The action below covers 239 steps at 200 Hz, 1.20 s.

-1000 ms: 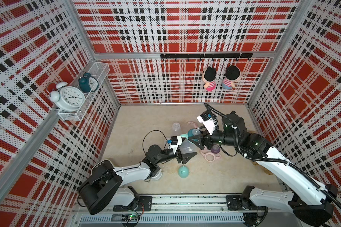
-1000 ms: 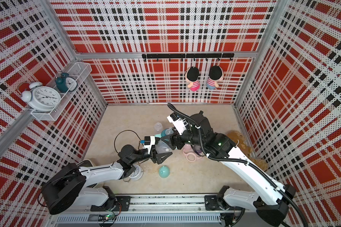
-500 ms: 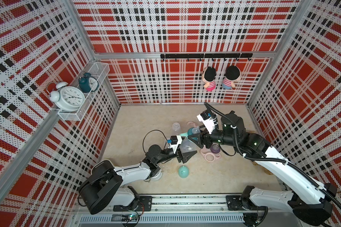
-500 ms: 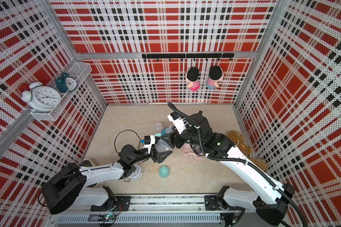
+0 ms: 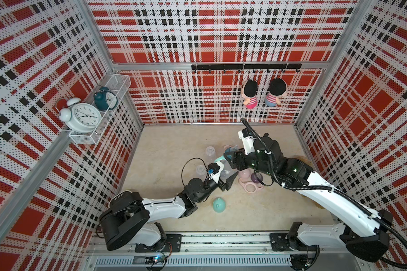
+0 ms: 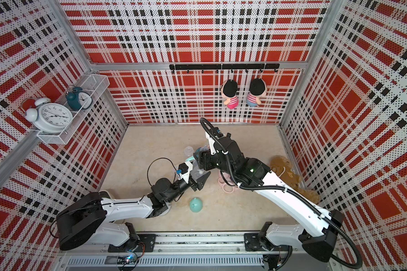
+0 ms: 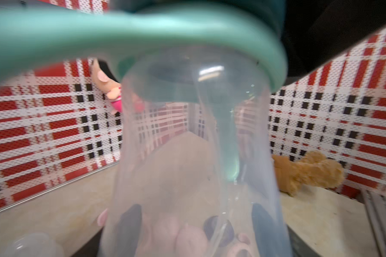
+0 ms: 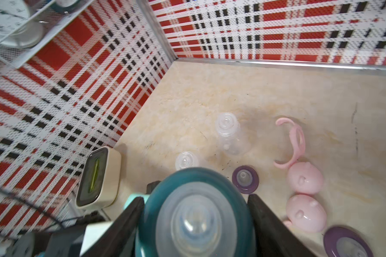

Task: Assemble the baby bottles
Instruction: Screw the nipple onto the baby bottle.

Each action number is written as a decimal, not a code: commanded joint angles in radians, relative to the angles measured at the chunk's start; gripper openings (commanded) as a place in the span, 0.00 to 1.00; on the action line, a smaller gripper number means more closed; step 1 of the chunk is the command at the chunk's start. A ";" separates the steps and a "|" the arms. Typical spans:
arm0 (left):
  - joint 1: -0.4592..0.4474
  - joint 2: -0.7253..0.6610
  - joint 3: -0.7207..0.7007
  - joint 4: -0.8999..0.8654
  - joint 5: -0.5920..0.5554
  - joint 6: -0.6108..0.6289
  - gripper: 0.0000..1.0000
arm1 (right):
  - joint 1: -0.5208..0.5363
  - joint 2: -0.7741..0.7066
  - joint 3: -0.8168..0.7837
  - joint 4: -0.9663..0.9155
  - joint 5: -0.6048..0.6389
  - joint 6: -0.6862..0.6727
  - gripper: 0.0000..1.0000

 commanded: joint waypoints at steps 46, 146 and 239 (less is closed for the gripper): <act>-0.108 0.077 0.115 -0.019 -0.261 0.142 0.00 | 0.027 0.010 -0.035 0.080 0.100 0.184 0.69; 0.169 -0.004 0.032 0.059 0.692 -0.141 0.00 | -0.076 -0.194 -0.115 0.121 -0.289 -0.293 0.86; 0.199 -0.006 0.021 0.068 0.785 -0.208 0.00 | -0.162 -0.182 -0.120 0.090 -0.511 -0.357 0.83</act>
